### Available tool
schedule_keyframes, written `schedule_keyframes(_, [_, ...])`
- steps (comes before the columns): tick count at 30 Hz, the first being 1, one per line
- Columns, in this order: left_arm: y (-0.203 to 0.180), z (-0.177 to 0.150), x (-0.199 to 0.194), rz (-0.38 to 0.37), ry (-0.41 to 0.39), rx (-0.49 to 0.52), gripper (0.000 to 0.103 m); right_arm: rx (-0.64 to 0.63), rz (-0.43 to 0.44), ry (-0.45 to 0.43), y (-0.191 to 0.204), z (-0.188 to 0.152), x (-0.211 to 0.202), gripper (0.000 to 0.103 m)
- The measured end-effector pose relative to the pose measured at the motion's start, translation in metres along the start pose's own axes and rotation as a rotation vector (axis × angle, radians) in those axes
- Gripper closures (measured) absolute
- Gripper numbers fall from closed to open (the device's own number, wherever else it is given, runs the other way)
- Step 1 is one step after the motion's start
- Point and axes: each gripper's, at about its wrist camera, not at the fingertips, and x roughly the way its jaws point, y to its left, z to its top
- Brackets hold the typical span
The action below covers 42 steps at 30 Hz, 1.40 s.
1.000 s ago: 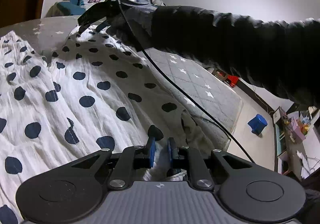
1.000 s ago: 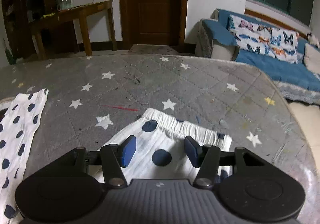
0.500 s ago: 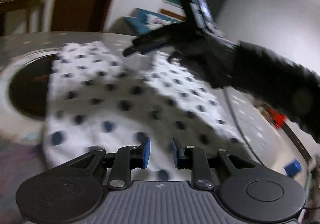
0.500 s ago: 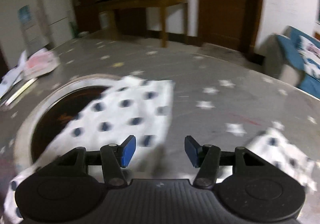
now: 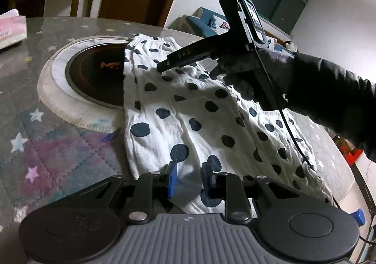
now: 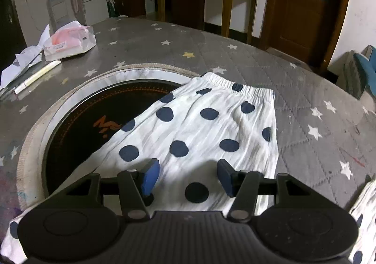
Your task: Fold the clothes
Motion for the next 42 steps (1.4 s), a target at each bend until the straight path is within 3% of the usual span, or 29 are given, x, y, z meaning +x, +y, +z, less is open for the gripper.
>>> schedule_keyframes(10, [0.002, -0.002, -0.012, 0.001, -0.021, 0.020, 0.077, -0.021, -0.046, 0.005, -0.008, -0.025, -0.062, 0.046])
schedule_keyframes(24, [-0.009, -0.005, -0.016, 0.031, -0.024, 0.084, 0.077, 0.153, -0.108, -0.020, -0.026, -0.162, -0.171, 0.046])
schedule_keyframes(27, [-0.030, -0.007, -0.018, -0.027, -0.027, 0.114, 0.074, 0.179, -0.123, -0.036, -0.026, -0.187, -0.188, 0.046])
schedule_keyframes(29, [-0.046, -0.009, -0.020, -0.070, -0.029, 0.136, 0.062, 0.184, -0.132, -0.032, -0.024, -0.201, -0.194, 0.046])
schedule_keyframes(33, [-0.086, -0.017, -0.016, -0.175, -0.007, 0.203, 0.059, 0.192, -0.155, -0.026, -0.026, -0.219, -0.199, 0.046])
schedule_keyframes(38, [-0.141, -0.033, -0.006, -0.304, 0.024, 0.336, 0.047, 0.271, -0.164, -0.081, -0.043, -0.217, -0.212, 0.046])
schedule_keyframes(42, [-0.171, -0.046, 0.007, -0.319, 0.033, 0.449, 0.046, 0.334, -0.179, -0.105, -0.062, -0.214, -0.216, 0.047])
